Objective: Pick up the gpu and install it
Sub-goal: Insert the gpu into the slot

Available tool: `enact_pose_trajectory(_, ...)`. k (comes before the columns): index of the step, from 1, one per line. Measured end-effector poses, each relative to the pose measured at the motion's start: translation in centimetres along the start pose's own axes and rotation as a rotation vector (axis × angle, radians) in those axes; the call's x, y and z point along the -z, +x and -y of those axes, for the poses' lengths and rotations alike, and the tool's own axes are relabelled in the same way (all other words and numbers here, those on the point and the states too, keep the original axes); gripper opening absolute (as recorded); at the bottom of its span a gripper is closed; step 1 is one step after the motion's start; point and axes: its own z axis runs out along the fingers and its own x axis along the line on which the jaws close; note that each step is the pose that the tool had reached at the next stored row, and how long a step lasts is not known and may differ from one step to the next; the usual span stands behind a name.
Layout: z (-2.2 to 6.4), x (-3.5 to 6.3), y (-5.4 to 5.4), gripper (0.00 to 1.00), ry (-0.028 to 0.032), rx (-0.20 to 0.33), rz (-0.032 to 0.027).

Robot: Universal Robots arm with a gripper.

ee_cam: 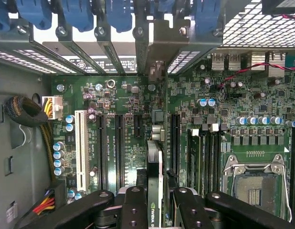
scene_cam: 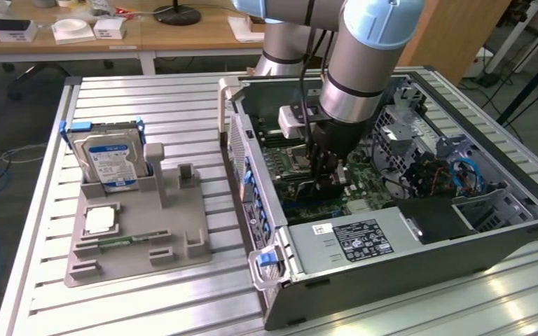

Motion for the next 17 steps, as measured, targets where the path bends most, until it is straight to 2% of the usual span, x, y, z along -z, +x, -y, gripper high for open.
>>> enact_pose_trajectory(3, 0.00, 0.00, 0.00, 0.26, 0.0000, 0.000, 0.0000)
enact_pose_trajectory(4, -0.04, -0.06, -0.02, 0.26, -0.0005, -0.001, 0.0022)
enact_pose_trajectory(5, -0.03, -0.05, -0.02, 0.27, 0.0003, -0.001, 0.0012)
enact_pose_trajectory(6, -0.02, -0.05, -0.01, 0.33, 0.0004, -0.001, 0.0011)
enact_pose_trajectory(7, -0.01, -0.01, -0.01, 0.33, 0.0001, 0.000, 0.0003)
enact_pose_trajectory(9, 0.00, -0.01, 0.00, 0.45, 0.0000, 0.000, 0.0001)
enact_pose_trajectory(12, 0.00, 0.00, 0.00, 0.51, 0.0000, 0.000, 0.0001)
enact_pose_trajectory(13, 0.00, 0.00, 0.00, 0.57, 0.0000, 0.000, 0.0000)
enact_pose_trajectory(15, -0.02, 0.03, -0.01, 0.57, -0.0001, 0.000, -0.0001)
enact_pose_trajectory(17, -0.03, 0.51, -0.03, 0.57, 0.0000, 0.000, 0.0020)
